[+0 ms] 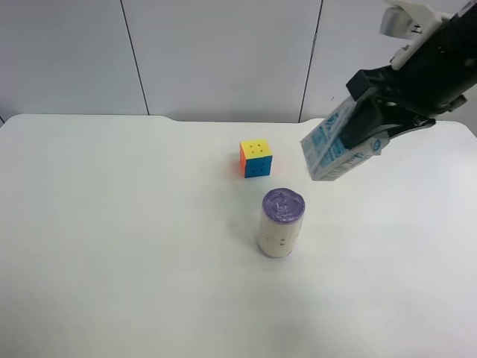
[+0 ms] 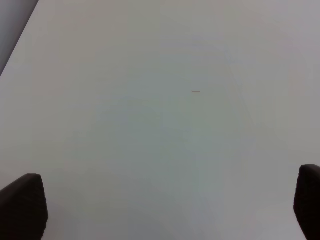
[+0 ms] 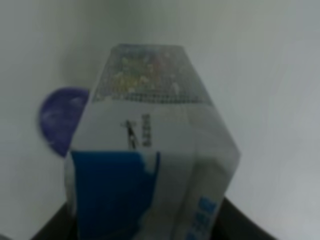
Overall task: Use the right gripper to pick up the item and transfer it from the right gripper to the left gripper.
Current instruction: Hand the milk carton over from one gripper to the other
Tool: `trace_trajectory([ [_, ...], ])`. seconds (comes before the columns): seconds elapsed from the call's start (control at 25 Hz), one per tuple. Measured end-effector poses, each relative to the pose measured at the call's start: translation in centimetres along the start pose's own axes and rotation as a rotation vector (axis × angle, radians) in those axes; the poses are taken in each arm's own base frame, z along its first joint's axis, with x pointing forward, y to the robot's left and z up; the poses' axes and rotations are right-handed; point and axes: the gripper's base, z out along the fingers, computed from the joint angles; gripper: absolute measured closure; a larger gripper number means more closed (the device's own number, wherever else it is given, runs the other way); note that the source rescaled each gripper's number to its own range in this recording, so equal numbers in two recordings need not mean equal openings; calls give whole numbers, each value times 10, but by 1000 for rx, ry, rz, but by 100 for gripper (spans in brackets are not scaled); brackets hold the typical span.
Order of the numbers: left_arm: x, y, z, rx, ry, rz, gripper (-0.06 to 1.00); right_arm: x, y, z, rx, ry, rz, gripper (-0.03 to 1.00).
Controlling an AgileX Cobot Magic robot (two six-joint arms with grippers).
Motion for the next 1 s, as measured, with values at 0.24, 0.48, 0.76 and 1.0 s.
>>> trace_trajectory([
  [0.24,0,-6,0,66,0,33,-6,2,28,4,-131,-2,-141,97],
  [0.48,-7,-17,11,189,85,44,-6,0,40,2,-245,-39,-218,97],
  [0.76,-23,-36,16,489,125,170,-6,-2,51,-1,-370,-101,-314,97],
  [1.0,-40,-48,20,670,189,276,-6,2,63,-3,-460,-103,-422,97],
])
